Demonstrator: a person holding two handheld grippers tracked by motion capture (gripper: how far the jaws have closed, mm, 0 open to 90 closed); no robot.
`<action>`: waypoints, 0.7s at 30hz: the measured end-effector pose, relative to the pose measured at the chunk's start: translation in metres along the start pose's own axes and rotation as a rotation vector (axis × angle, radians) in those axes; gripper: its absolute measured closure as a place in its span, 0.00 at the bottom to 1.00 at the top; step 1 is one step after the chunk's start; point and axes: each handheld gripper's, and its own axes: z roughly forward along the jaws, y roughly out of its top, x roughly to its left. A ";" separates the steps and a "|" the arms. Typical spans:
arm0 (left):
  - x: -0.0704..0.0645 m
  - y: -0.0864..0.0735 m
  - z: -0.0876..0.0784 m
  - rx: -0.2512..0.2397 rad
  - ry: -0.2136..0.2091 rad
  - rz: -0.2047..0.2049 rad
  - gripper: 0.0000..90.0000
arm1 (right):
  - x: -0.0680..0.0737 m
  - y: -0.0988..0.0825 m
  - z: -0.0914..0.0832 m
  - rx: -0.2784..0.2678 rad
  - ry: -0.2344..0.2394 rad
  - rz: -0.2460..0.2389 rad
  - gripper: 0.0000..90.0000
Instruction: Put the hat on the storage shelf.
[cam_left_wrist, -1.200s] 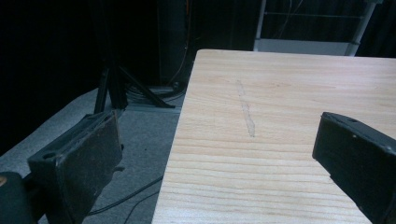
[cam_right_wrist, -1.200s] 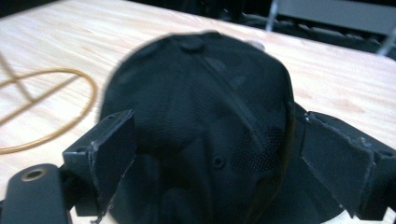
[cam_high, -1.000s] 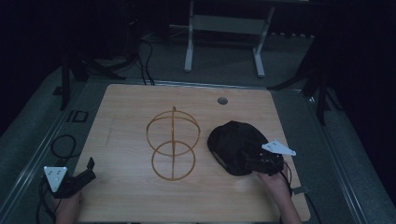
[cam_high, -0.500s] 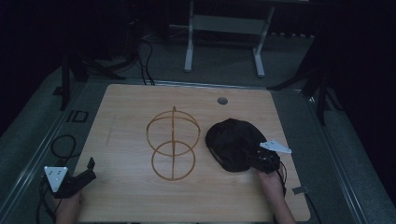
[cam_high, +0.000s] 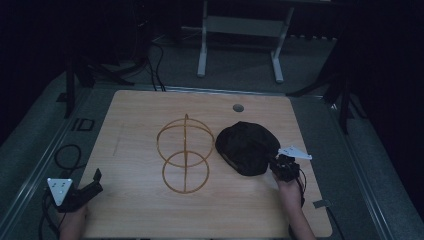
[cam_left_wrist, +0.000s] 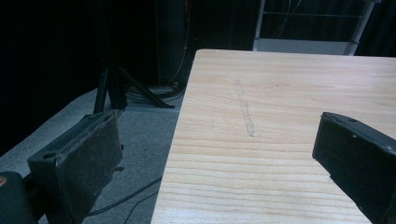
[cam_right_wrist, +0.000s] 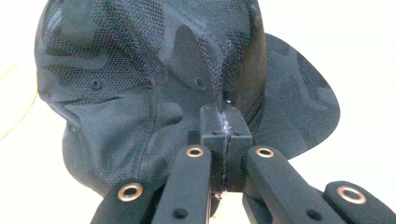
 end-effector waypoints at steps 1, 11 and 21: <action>0.000 0.000 0.000 0.000 0.000 0.000 0.02 | 0.000 0.000 0.000 0.000 0.000 0.000 1.00; 0.000 0.000 0.000 0.000 -0.001 -0.001 0.02 | 0.002 0.007 -0.014 -0.075 -0.004 0.012 1.00; 0.000 0.000 0.000 -0.001 0.000 0.000 0.02 | -0.001 0.020 -0.038 -0.147 0.011 0.021 1.00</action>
